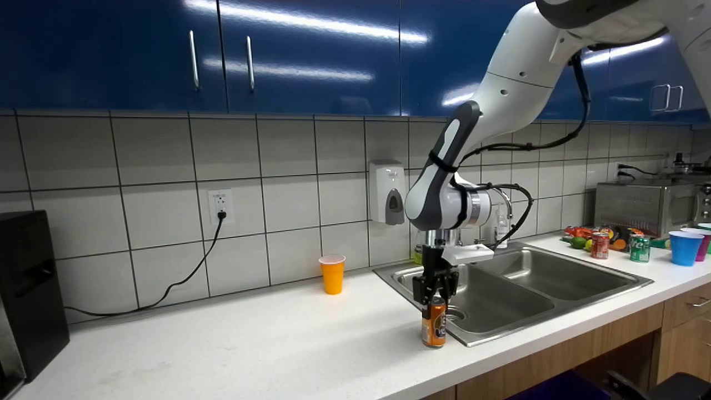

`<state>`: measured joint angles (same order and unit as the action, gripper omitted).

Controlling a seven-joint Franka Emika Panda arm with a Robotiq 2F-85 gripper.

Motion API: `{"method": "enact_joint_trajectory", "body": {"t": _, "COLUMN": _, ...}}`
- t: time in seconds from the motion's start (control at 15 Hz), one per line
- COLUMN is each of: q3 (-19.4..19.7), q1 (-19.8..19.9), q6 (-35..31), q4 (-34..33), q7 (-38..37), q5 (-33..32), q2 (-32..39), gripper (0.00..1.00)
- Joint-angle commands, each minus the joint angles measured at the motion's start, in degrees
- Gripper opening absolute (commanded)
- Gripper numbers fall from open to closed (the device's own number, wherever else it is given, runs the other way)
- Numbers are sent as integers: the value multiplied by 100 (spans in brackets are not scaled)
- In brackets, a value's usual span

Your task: Remove the can from the sink

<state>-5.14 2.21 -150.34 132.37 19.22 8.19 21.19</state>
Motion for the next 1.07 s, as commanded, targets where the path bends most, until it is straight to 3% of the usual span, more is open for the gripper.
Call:
{"method": "enact_joint_trajectory", "body": {"t": 0.0, "q3": -110, "q1": 69, "q6": -184, "q4": 19, "q7": 81, "q5": -99, "q2": 58, "gripper": 88}}
{"method": "enact_joint_trajectory", "body": {"t": 0.2, "q3": -132, "q1": 93, "q6": -139, "q4": 34, "q7": 94, "q5": -86, "q2": 39, "gripper": 99}}
{"method": "enact_joint_trajectory", "body": {"t": 1.0, "q3": -133, "q1": 72, "q6": 186, "q4": 206, "q7": 70, "q5": -20, "q2": -749, "gripper": 100}}
